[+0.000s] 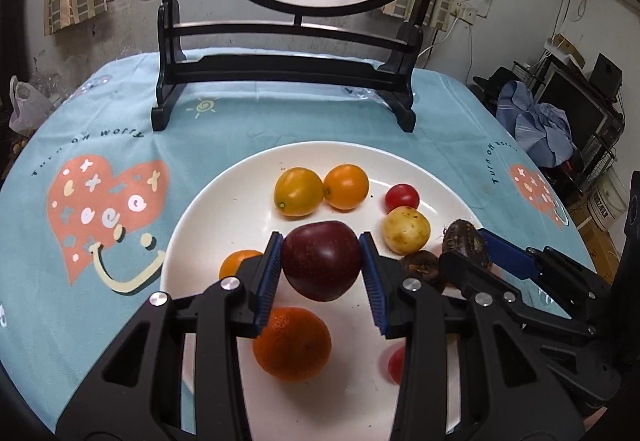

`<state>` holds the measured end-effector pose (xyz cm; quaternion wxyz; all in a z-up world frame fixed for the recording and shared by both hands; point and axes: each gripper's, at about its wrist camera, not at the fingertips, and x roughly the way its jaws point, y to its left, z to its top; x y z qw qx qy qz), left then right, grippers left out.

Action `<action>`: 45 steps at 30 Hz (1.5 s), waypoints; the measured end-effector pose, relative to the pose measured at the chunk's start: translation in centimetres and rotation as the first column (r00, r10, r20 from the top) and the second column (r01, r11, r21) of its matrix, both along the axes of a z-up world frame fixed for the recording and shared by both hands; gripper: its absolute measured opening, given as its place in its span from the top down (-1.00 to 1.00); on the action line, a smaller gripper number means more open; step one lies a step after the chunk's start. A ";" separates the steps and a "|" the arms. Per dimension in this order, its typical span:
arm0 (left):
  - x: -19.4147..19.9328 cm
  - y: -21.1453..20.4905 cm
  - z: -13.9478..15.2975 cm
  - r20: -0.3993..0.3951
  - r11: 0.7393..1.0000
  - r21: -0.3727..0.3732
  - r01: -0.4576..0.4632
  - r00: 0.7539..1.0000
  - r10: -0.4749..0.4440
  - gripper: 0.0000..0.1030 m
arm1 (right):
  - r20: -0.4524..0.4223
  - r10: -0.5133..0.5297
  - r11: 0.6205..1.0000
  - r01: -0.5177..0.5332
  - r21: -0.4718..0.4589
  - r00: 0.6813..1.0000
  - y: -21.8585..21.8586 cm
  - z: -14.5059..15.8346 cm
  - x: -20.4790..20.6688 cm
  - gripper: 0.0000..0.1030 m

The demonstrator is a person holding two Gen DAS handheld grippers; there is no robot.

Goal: Organize fruits
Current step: 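Carry the plum with the left tool while the right tool carries the mangosteen to the plate, then open the left tool over the plate and return it to the pile, then grasp another dark mangosteen with the right tool while the left tool grasps a yellow fruit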

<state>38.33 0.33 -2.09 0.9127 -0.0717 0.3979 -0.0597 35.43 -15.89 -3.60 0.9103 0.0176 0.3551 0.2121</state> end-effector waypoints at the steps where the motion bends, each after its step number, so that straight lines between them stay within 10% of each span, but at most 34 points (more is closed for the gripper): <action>1: 0.0 0.0 -0.1 -0.004 1.000 -0.003 -0.007 1.000 0.007 0.05 | 0.005 -0.004 1.000 0.004 0.000 1.000 0.0 0.0 -0.1 0.06; 7: -3.0 0.5 3.0 0.086 0.999 0.024 -0.032 0.996 0.030 -0.67 | 0.024 0.003 0.999 -0.003 0.032 1.000 -0.8 1.9 -2.1 -0.16; 12: -7.6 1.3 4.8 0.125 0.998 0.033 -0.045 0.991 0.041 -0.85 | 0.025 0.068 0.996 -0.070 0.063 0.997 -1.6 2.9 -6.4 -0.20; 19: -13.5 2.7 2.4 0.095 0.997 0.038 -0.069 0.993 0.065 -0.90 | -0.037 0.203 0.977 -0.200 0.076 0.978 -2.1 0.9 -13.0 -0.20; 26: -15.7 4.7 -1.5 -0.005 0.996 0.018 -0.086 0.996 0.086 -0.90 | -0.095 0.437 0.899 -0.432 0.070 0.895 0.4 -0.9 -17.6 -0.20; 36: -16.8 4.8 -1.5 -0.003 0.998 0.001 -0.063 0.998 0.063 -0.90 | -0.161 0.486 0.873 -0.486 0.045 0.859 1.6 -2.6 -17.4 -0.20; 45: -17.4 4.8 -0.8 0.019 0.999 -0.013 -0.040 0.999 0.040 -0.90 | -0.199 0.641 0.767 -0.626 0.141 0.741 2.1 -3.1 -15.2 -0.21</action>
